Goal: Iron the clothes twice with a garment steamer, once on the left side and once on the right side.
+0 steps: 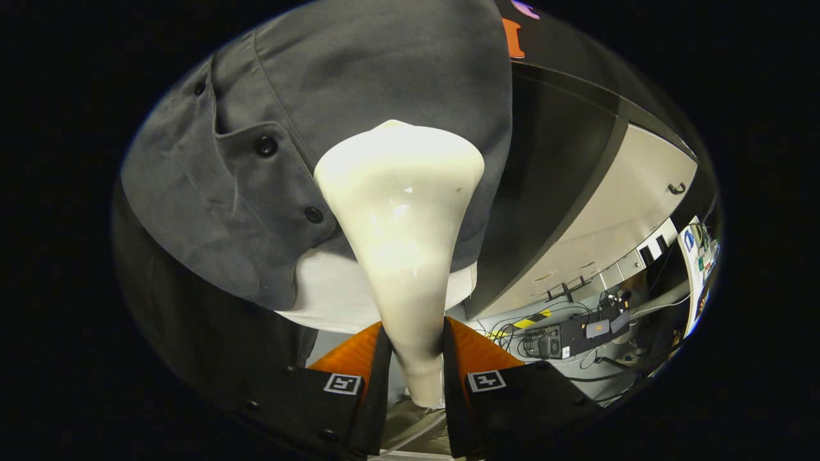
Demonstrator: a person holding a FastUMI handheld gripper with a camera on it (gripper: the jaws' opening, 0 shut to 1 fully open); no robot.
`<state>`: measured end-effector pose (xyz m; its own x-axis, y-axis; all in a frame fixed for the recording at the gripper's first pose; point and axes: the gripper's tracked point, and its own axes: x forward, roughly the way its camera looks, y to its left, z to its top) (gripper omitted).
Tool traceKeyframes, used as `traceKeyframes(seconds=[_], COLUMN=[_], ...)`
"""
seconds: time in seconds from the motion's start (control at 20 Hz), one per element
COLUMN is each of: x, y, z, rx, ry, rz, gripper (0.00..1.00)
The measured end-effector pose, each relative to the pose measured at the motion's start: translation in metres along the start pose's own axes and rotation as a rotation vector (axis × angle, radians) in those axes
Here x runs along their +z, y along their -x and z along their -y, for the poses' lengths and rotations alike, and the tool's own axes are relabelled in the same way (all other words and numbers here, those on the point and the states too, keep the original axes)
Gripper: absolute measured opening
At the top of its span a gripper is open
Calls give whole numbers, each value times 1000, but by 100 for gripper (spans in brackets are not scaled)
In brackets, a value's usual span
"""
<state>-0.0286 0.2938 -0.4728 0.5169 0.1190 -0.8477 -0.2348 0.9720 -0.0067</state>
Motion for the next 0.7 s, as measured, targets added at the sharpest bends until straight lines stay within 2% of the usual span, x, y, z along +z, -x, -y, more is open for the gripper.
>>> traceKeyframes(seconds=[0.4, 0.7], x=[-9, 31], y=[6, 49], z=[9, 10], rx=[-15, -21], ry=[-19, -24], rz=[-1, 106], gripper=[46, 46])
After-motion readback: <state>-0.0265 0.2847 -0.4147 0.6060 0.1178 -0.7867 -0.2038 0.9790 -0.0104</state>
